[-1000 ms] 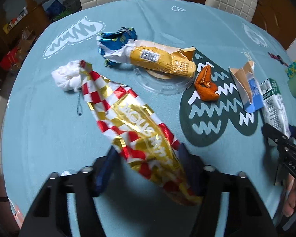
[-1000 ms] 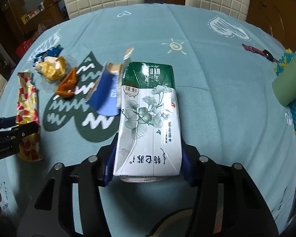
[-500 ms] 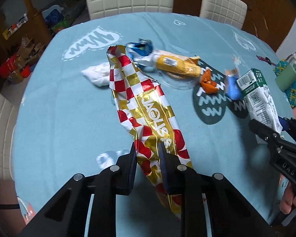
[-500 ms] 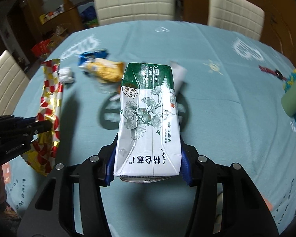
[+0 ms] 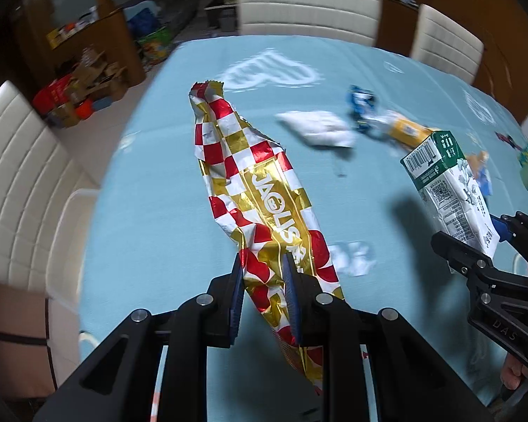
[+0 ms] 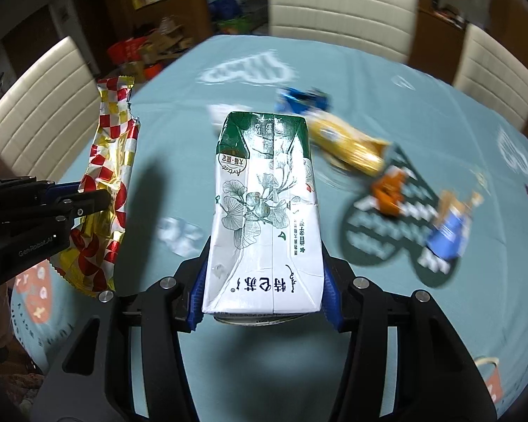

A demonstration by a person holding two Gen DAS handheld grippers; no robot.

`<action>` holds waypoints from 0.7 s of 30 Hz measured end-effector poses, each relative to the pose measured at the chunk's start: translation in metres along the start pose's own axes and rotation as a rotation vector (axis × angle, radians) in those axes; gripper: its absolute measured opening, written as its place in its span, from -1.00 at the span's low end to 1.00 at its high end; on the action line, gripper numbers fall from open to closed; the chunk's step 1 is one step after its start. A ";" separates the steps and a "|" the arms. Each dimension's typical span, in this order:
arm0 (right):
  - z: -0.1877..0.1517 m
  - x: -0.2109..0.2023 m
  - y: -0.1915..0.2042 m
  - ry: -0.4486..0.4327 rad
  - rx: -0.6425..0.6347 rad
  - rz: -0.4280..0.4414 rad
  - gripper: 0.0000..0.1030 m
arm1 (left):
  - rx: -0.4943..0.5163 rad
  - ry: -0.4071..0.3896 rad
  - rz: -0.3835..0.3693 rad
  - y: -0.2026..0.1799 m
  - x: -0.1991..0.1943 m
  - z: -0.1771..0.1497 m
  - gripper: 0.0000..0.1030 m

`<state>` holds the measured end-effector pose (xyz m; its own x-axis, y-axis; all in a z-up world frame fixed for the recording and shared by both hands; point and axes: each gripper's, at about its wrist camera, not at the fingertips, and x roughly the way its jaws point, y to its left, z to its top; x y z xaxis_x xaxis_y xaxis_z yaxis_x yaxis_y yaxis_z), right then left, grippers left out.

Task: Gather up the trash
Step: 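Carry the milk carton and red-gold wrapper to the clear bin and release them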

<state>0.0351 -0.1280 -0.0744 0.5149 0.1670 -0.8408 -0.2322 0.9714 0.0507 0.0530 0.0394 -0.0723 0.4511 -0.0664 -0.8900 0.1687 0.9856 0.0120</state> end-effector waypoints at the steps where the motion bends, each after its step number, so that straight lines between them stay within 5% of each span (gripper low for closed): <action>1: 0.003 0.002 0.007 0.000 -0.011 0.006 0.04 | -0.013 0.001 0.008 0.009 0.000 -0.001 -0.59; 21: 0.070 0.049 0.164 0.025 -0.251 0.101 0.06 | -0.199 0.006 0.121 0.155 0.005 -0.018 -0.59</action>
<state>0.0805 0.0510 -0.0695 0.4592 0.2533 -0.8514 -0.4798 0.8774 0.0022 0.0650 0.1944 -0.0831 0.4526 0.0541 -0.8901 -0.0628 0.9976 0.0287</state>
